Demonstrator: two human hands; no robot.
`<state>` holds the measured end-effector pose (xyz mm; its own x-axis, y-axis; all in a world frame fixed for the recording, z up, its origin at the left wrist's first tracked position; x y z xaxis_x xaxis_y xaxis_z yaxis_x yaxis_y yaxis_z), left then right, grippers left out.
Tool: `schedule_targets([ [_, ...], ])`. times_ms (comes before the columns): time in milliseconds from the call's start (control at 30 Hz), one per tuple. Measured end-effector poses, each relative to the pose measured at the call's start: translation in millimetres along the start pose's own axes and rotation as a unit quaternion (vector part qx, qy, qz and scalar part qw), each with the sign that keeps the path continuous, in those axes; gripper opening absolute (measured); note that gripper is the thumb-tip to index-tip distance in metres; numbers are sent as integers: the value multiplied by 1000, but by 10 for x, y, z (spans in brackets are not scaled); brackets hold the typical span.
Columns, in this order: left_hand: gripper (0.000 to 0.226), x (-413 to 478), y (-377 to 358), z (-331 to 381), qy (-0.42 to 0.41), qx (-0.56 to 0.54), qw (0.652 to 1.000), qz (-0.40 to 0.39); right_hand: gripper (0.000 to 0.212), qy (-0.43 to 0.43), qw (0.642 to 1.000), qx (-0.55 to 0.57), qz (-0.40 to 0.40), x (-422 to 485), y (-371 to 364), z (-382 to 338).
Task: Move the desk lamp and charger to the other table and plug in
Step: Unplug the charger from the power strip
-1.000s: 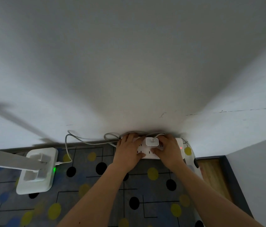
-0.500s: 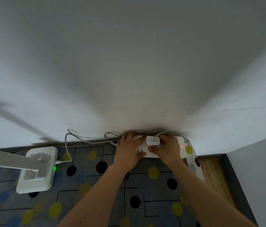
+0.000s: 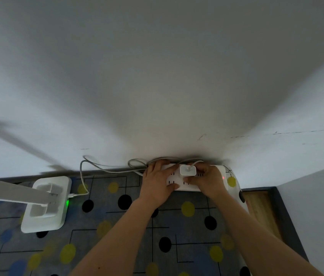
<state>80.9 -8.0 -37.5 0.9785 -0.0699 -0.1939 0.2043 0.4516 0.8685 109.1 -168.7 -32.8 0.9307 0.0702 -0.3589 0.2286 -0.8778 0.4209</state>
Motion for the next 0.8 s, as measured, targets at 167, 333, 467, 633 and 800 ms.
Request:
schedule_targets([
  [167,66,1,6,12,-4,0,1000,3,31,-9,1000,21,-4,4,-2,9],
  [333,66,8,-1,-5,2,2,1000,2,32,-11,999,38,-19,16,7,-24],
  [467,67,9,-8,-8,2,2,1000,1,33,-9,998,48,-24,-6,11,-34],
  [633,66,10,-7,-1,-1,2,1000,1,32,1,998,62,-27,-14,25,-43],
  [800,66,3,13,18,-4,2,1000,3,31,-27,989,137,-40,-9,54,-66],
])
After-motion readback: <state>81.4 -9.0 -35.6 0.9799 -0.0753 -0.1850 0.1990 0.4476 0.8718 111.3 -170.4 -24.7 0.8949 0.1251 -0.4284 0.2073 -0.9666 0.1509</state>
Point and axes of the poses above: each hand's wrist, its own x-axis towards the middle knuckle, its own y-axis out of the back of the hand, z = x × y, the point moved 7 cm from there along x, towards the middle knuckle
